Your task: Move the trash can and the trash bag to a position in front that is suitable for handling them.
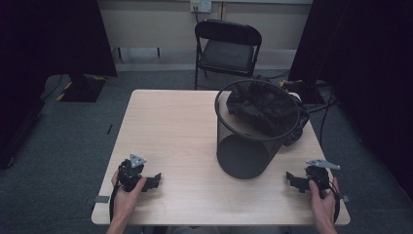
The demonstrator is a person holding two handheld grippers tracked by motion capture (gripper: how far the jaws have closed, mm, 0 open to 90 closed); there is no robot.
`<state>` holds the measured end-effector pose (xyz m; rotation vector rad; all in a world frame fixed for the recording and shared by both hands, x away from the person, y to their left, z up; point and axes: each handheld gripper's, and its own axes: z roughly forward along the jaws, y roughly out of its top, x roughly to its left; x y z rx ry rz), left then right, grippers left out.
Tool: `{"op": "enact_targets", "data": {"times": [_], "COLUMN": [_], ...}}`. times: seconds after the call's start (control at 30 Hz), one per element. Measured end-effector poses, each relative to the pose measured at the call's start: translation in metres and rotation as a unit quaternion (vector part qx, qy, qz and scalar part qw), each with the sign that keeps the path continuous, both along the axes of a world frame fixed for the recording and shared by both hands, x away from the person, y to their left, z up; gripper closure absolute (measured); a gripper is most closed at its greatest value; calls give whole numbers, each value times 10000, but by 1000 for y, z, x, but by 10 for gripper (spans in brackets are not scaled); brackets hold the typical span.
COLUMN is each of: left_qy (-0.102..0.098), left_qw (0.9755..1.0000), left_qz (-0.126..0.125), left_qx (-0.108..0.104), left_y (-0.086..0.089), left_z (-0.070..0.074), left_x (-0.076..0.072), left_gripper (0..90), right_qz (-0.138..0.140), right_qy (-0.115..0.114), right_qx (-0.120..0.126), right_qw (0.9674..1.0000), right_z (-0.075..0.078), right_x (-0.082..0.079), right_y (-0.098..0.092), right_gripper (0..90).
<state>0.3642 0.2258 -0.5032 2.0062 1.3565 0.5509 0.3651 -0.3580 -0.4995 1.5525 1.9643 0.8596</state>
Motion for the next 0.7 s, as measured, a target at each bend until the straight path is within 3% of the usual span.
{"op": "enact_targets", "data": {"times": [0.17, 0.27, 0.37, 0.4, 0.43, 0.6, 0.7], "left_qy": [-7, -13, -107, -118, -168, -266, -371], "left_qw": [10000, 9997, 9994, 9993, 9992, 9981, 9972], "left_qz": [-63, -230, -333, -336, -348, -536, -574], "left_qx": [13, -55, -65, -68, -86, -155, -307], "left_y": [0, -1, -3, -5, -7, -15, -20], "left_z": [0, 2, 4, 6, 7, 15, 22], "left_x": [-3, -6, -9, -11, -13, -21, -24], "left_gripper": [8, 31, 191, 199, 153, 160, 160], "right_qz": [208, 389, 769, 837, 918, 900, 893], "right_qy": [-24, 16, 0, -10, -86, -620, -731], "right_qx": [435, 170, -23, -16, -27, 68, 140], "right_qw": [9988, 9991, 9970, 9965, 9957, 9940, 9932], "right_z": [1, 1, 1, 2, 4, 22, 29], "right_x": [-6, -9, -11, -12, -13, -21, -25], "right_y": [-6, 0, 9, 12, 15, 21, 23], "right_gripper": [82, 82, 134, 140, 122, 121, 123]}}
